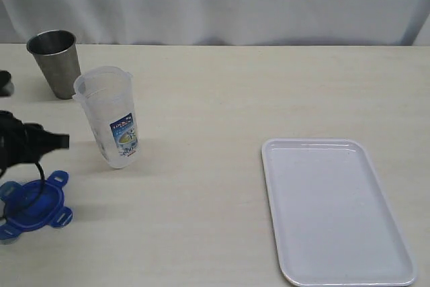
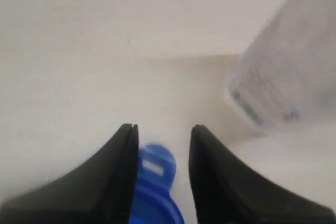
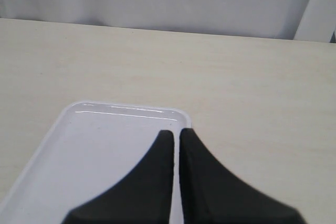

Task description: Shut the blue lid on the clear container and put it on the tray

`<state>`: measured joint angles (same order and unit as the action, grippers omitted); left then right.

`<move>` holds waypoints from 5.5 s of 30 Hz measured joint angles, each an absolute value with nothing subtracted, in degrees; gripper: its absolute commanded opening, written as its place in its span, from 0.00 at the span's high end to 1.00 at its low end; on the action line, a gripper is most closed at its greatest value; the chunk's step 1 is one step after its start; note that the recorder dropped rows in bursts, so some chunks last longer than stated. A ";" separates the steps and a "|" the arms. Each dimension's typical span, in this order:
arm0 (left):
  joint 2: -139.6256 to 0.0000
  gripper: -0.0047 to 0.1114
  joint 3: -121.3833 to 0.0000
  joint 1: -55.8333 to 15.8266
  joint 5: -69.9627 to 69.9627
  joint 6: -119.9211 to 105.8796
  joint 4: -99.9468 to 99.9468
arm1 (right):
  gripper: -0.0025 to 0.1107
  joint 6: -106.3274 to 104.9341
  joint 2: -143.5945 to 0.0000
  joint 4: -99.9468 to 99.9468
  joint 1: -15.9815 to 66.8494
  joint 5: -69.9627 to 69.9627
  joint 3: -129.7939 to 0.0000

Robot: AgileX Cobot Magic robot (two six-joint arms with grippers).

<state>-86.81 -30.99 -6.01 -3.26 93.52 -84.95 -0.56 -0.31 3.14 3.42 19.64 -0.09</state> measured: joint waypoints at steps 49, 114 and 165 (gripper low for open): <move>-111.22 0.47 -57.51 5.28 46.58 -32.56 7.75 | 0.94 -0.56 -0.31 3.14 3.42 19.64 -0.09; -109.07 0.72 -56.86 5.28 46.94 -31.59 7.38 | 0.94 -0.56 -0.31 3.14 3.42 19.64 -0.09; -83.91 0.96 -60.12 3.96 35.74 -37.28 20.09 | 0.94 -0.56 -0.31 3.14 3.42 19.64 -0.09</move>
<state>-83.91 -60.12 3.96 35.74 -37.28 20.09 -0.56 -0.31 3.14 3.42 19.64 -0.09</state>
